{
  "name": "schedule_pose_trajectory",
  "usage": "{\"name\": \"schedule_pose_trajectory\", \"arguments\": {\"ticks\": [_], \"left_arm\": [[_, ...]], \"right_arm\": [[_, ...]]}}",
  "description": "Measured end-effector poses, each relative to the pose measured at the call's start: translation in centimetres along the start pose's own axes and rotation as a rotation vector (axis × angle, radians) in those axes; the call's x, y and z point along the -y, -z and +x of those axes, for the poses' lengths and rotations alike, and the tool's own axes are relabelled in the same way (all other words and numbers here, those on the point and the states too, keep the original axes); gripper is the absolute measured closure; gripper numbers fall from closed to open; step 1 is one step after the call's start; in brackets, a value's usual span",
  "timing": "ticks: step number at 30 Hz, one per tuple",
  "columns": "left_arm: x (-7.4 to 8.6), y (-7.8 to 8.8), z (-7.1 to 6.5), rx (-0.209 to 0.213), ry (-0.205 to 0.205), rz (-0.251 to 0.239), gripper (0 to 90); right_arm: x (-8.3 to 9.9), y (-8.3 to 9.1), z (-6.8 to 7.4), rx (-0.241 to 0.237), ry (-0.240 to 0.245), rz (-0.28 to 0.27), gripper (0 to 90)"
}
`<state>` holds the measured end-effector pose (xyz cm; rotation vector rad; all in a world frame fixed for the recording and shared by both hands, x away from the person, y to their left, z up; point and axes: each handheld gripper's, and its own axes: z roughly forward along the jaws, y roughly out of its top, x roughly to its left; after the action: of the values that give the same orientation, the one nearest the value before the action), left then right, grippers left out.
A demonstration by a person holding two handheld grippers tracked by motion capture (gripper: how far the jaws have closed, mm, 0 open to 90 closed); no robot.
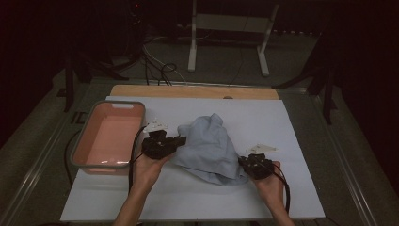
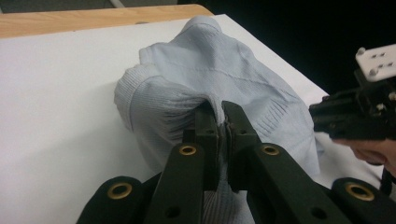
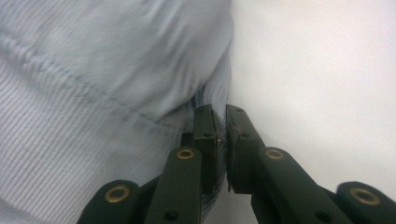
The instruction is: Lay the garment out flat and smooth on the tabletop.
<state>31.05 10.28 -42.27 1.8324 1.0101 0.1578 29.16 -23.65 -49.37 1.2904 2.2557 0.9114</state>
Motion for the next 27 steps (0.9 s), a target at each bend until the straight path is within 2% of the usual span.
{"name": "schedule_pose_trajectory", "arguments": {"ticks": [1, 3, 8, 11, 13, 14, 16, 18, 20, 21, 22, 27], "left_arm": [[0.0, 0.0, 0.0, 0.0, 0.0, 0.0, 87.2], [0.3, -0.4, -0.3, 0.01, -0.005, 0.003, 87.1], [0.8, -1.0, -0.4, 0.022, -0.007, 0.017, 87.1], [1.1, -1.2, -0.6, 0.03, -0.005, 0.021, 87.2], [1.3, -1.2, -0.6, 0.031, -0.007, 0.026, 87.1], [1.3, -1.2, -0.6, 0.031, -0.007, 0.026, 87.1], [1.5, -1.0, -0.6, 0.023, -0.005, 0.027, 87.2], [1.6, -0.7, -0.5, 0.021, -0.001, 0.026, 87.2], [1.6, -0.7, -0.5, 0.021, -0.001, 0.026, 87.1], [2.0, -0.4, -0.2, 0.012, 0.005, 0.029, 87.1], [2.1, -0.3, -0.1, 0.011, 0.005, 0.032, 87.1], [2.8, -0.1, 0.2, 0.008, 0.015, 0.036, 87.1]], "right_arm": [[0.0, 0.0, 0.0, 0.0, 0.0, 0.0, 84.1], [0.2, 0.7, -1.1, 0.025, -0.016, -0.015, 84.2], [0.6, 2.3, -2.7, 0.059, -0.05, -0.049, 84.1], [1.0, 3.2, -3.1, 0.065, -0.063, -0.06, 84.1], [1.2, 3.5, -3.2, 0.041, -0.063, -0.049, 82.1], [1.3, 3.5, -3.2, 0.03, -0.062, -0.039, 79.0], [1.4, 3.5, -3.1, 0.037, -0.053, -0.041, 71.5], [1.3, 3.7, -3.2, 0.04, -0.064, -0.056, 64.4], [1.1, 3.7, -3.2, 0.039, -0.074, -0.065, 64.4], [0.9, 3.6, -3.3, 0.026, -0.079, -0.071, 59.0], [0.9, 3.4, -3.3, 0.019, -0.081, -0.07, 57.7], [0.8, 2.0, -3.1, 0.003, -0.091, -0.041, 56.6]]}}
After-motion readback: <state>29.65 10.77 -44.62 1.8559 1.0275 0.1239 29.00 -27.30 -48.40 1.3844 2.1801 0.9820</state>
